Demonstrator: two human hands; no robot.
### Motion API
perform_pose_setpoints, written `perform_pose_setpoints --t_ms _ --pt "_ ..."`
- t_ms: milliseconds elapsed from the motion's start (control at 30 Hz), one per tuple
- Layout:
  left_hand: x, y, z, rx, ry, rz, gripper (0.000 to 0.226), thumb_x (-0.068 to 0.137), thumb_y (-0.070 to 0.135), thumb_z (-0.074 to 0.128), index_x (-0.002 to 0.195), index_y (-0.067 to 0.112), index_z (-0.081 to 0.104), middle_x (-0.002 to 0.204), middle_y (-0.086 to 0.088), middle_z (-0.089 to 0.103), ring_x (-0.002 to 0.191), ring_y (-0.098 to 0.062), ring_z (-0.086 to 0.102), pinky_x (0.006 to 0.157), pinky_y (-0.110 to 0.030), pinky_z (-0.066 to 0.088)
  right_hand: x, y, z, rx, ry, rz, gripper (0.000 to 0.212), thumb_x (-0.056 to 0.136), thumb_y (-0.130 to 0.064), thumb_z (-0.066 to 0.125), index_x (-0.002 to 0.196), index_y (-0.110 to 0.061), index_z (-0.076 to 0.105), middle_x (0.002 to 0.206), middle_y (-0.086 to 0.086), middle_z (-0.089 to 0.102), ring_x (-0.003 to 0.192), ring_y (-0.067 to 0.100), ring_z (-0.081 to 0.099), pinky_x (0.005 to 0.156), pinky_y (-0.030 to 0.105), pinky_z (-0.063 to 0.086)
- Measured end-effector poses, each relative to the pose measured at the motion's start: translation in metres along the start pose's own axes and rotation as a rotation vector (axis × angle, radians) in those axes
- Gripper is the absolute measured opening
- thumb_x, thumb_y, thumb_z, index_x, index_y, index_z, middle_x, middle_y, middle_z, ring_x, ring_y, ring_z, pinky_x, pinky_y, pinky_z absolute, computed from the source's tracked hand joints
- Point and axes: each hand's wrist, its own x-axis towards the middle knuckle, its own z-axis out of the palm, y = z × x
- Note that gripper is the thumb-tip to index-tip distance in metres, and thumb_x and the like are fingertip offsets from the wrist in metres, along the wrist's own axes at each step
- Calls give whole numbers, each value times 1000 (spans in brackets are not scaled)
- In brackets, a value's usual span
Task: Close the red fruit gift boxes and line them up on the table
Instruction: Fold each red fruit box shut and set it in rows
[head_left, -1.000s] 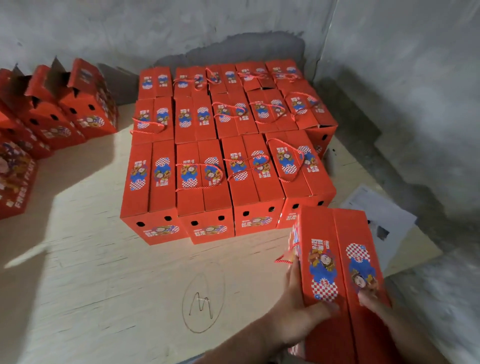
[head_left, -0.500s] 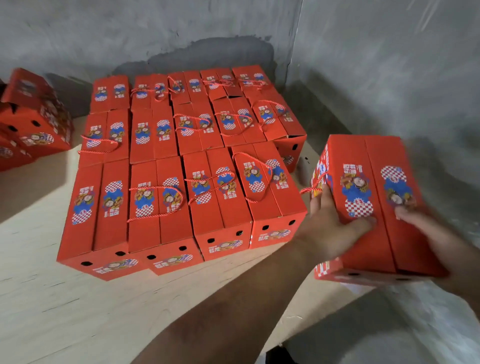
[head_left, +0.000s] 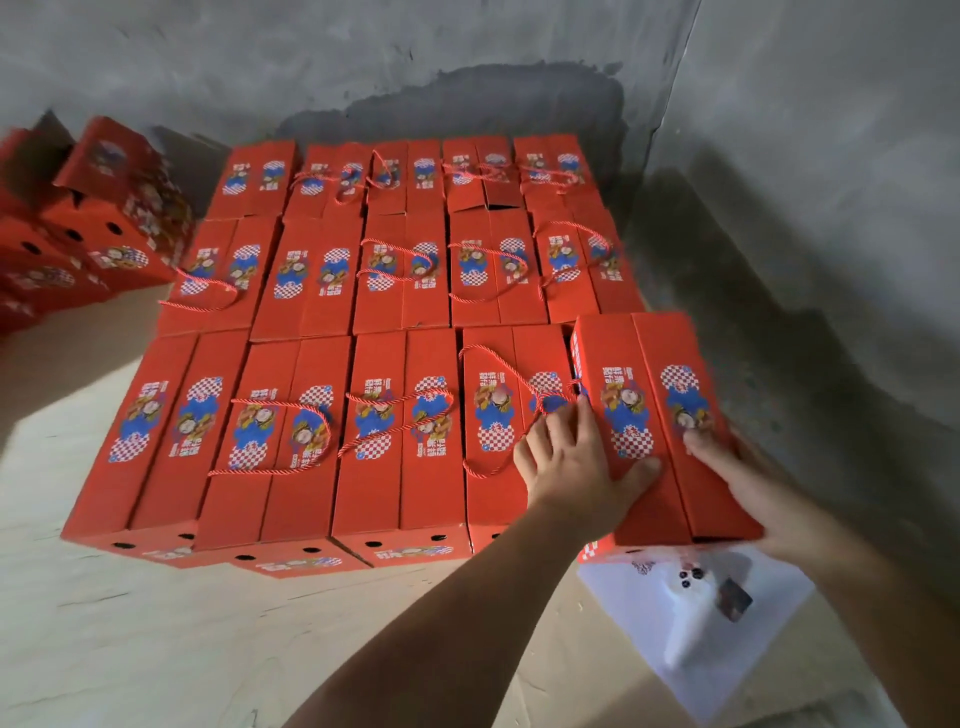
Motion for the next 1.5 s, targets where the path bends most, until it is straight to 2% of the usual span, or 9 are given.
perform_pose_setpoints --t_ms 167,267,467,600,767,1067,1167,1300,1500 --pt "8 -4 3 144 86 -88 116 75 93 45 161 33 -4 162 -5 9 151 -32 6 122 -55 -5 30 12 1 -311 35 -80 55 87 -59 68 137 -37 59 127 -12 70 122 15 65 111 43 44" --pt "12 -1 5 155 90 -134 116 76 92 46 161 31 -5 162 -5 8 152 -31 6 122 -54 -5 40 7 2 -453 97 -104 50 82 -62 65 125 -37 64 112 -19 74 112 4 66 106 36 47" --pt "-10 -24 2 -23 224 183 79 93 57 53 159 29 23 154 -6 27 141 -28 29 120 -45 23 27 4 23 -1085 434 -396 64 89 -33 74 146 -19 49 145 20 40 137 42 37 109 56 36" --pt "-38 -66 -22 -139 297 267 52 90 23 47 141 20 55 137 -2 52 118 -28 50 105 -41 42 15 -4 116 -991 212 -845 46 89 -15 71 134 -10 63 139 14 52 132 33 48 110 47 39" --pt "-81 -154 -90 -23 380 161 22 86 10 52 99 8 70 103 -6 68 86 -33 58 74 -38 41 -4 5 265 -842 -274 -761 51 88 8 59 135 -10 64 138 5 59 130 23 54 112 40 42" --pt "-180 -342 -213 12 591 -261 36 90 19 61 124 23 70 126 5 67 117 -24 61 101 -38 42 -20 34 516 -1008 -535 -773 46 94 -27 65 138 -15 61 136 4 58 129 27 54 111 39 41" --pt "-193 -394 -253 -31 557 -289 36 93 17 58 127 23 68 128 3 66 120 -24 59 105 -37 43 -19 51 577 -1328 -335 -762 50 93 -55 53 137 -32 57 136 2 53 121 34 48 107 48 36" --pt "-172 -455 -324 34 481 -278 39 94 16 57 133 21 65 136 -2 62 125 -26 57 107 -35 42 -5 52 614 -1422 -13 -754 52 88 -61 52 132 -33 55 130 7 48 114 34 39 102 51 35" --pt "-92 -516 -420 139 389 -306 46 96 20 53 142 23 57 149 -2 51 136 -26 45 113 -37 37 8 53 623 -1489 -29 -640 76 93 -72 23 159 -36 22 166 4 16 150 33 18 122 57 19"
